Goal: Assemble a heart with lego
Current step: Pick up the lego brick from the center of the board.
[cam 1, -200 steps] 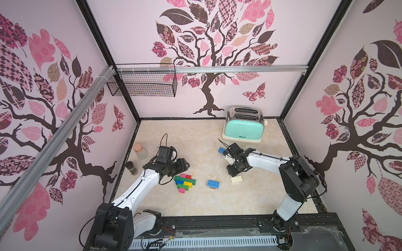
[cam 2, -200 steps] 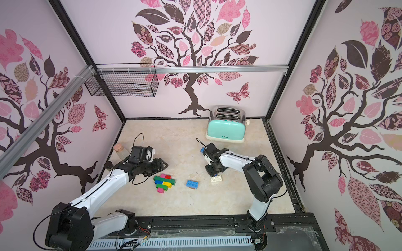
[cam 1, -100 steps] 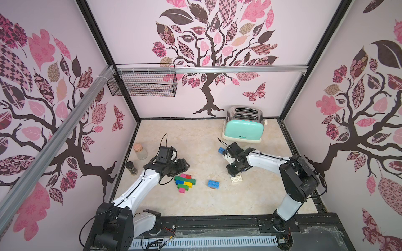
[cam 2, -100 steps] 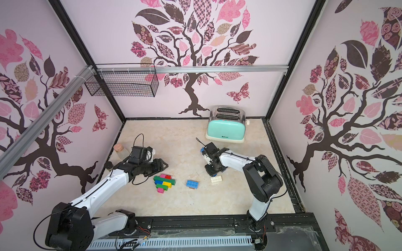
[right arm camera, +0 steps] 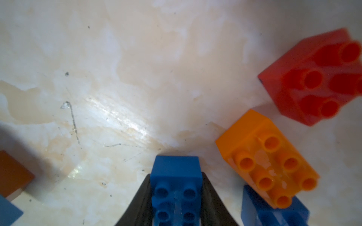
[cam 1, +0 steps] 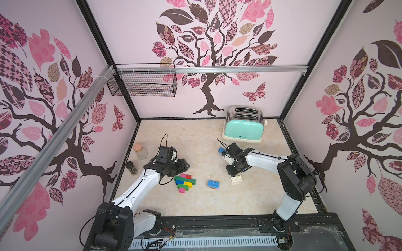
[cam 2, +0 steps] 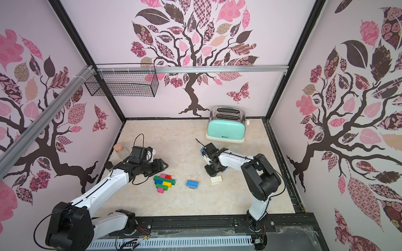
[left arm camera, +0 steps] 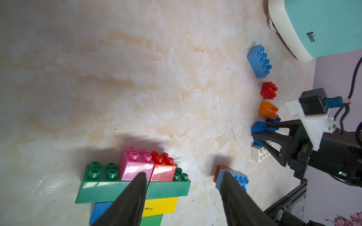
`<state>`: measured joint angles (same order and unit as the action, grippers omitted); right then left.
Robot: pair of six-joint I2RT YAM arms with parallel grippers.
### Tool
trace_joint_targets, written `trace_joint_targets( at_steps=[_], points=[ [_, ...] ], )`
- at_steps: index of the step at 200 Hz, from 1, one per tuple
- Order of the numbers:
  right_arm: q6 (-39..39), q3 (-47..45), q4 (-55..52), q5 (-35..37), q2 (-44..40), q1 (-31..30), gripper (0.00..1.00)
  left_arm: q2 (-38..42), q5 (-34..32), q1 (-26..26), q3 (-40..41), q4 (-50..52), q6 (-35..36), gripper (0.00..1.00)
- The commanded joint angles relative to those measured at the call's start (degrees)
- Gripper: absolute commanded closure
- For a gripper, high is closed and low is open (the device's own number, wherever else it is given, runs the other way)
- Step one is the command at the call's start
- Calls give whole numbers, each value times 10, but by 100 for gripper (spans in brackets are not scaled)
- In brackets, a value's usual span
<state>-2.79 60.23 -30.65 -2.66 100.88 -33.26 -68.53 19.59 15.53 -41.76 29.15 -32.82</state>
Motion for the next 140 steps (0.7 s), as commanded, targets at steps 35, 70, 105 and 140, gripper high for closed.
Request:
trace_joint_targets(
  at_steps=[35,70,105,140],
  points=[
    [-57,22,7,13,-44,-29,72,-4,33,14,2,11,9,36],
    [-123,13,8,8,-88,-71,73,9,66,39,19,1,-17,37],
    [-169,-5,-2,-44,-127,-114,72,41,97,44,61,-25,-56,37],
    [-194,9,-38,-43,-120,-157,72,71,91,44,86,-26,-71,37]
  ],
)
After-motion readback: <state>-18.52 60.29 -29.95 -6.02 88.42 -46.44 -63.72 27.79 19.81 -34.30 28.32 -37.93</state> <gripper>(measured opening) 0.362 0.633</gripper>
